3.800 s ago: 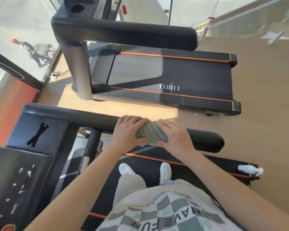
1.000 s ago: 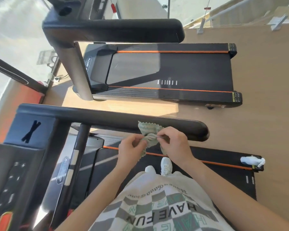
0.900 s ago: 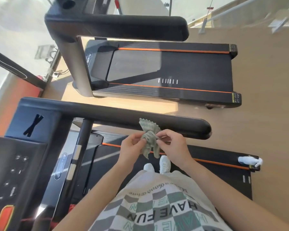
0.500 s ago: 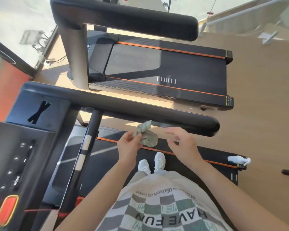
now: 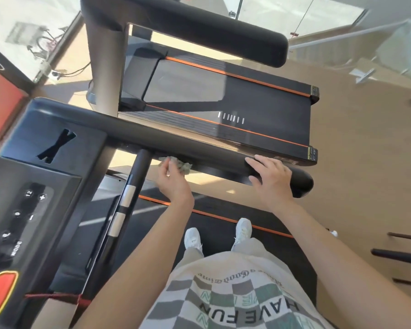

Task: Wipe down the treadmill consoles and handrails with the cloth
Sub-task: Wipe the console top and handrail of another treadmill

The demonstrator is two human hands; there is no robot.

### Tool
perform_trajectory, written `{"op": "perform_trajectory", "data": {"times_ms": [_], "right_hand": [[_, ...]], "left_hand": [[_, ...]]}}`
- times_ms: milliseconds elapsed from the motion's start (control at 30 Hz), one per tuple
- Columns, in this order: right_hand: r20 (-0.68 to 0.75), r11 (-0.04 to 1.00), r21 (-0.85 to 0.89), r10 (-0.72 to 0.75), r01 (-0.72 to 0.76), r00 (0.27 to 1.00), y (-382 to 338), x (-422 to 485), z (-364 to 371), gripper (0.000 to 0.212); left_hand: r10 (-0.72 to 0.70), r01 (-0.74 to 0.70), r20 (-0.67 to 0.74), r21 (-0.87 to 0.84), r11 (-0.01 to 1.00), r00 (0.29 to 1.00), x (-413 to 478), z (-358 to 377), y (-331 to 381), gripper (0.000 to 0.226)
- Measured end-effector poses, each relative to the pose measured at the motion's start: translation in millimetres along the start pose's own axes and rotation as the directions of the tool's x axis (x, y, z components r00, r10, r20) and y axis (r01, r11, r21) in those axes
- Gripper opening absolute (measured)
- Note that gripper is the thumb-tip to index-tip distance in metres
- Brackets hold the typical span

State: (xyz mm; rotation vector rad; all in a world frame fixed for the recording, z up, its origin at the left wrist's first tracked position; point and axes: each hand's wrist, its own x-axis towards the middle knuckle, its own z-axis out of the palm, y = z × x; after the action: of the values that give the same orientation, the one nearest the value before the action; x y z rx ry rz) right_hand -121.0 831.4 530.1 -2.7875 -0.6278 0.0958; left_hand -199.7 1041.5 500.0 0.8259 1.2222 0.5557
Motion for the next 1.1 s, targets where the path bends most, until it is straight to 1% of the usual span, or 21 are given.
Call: {"op": "perform_trajectory", "data": {"times_ms": [133,233,300,400,467,567,633,700,767,867,967,1100], "right_hand": [[0.037,0.999,0.032,-0.005,0.004,0.999,5,5,-6,0.045],[0.07,0.999,0.044,-0.022,0.019,0.997,13,8,-9,0.045],[0.073,0.997,0.061,-0.046,0.041,0.996,19,8,-10,0.045],[0.071,0.991,0.097,-0.094,0.087,0.993,31,10,-11,0.045],[0.08,0.986,0.122,-0.126,0.116,0.989,38,13,-12,0.044],[0.09,0.974,0.163,-0.172,0.156,0.981,48,17,-13,0.044],[0.108,0.966,0.18,-0.209,0.188,0.972,54,20,-12,0.046],[0.141,0.957,0.197,-0.241,0.212,0.96,61,23,-14,0.047],[0.169,0.951,0.22,-0.257,0.218,0.951,68,26,-19,0.048],[0.189,0.942,0.249,-0.273,0.223,0.943,82,26,-30,0.043],[0.198,0.948,0.257,-0.241,0.187,0.95,101,24,-39,0.041],[0.229,0.943,0.306,-0.203,0.127,0.952,117,18,-40,0.046]], "left_hand": [[-0.13,0.124,0.071,0.083,0.989,0.989,-22,6,-23,0.016],[-0.143,0.133,0.102,0.102,0.986,0.984,-37,14,-32,0.018],[-0.147,0.141,0.092,0.064,0.988,0.985,-36,16,-29,0.022],[-0.145,0.147,0.042,-0.062,0.987,0.989,-25,12,-19,0.027],[-0.094,0.094,-0.001,-0.12,0.988,0.996,-17,9,-10,0.029],[-0.032,0.014,-0.104,-0.17,0.985,0.994,-3,6,2,0.041],[0.009,-0.044,-0.174,-0.197,0.979,0.985,8,7,12,0.041],[0.04,-0.085,-0.239,-0.184,0.979,0.97,17,10,17,0.035],[0.054,-0.09,-0.271,-0.12,0.989,0.961,18,13,15,0.032],[0.034,-0.047,-0.247,-0.046,0.998,0.968,12,19,0,0.024],[-0.028,0.022,-0.182,-0.038,0.999,0.983,-9,28,-21,0.014],[-0.094,0.095,-0.062,0.006,0.995,0.994,-56,42,-56,0.016]]}}
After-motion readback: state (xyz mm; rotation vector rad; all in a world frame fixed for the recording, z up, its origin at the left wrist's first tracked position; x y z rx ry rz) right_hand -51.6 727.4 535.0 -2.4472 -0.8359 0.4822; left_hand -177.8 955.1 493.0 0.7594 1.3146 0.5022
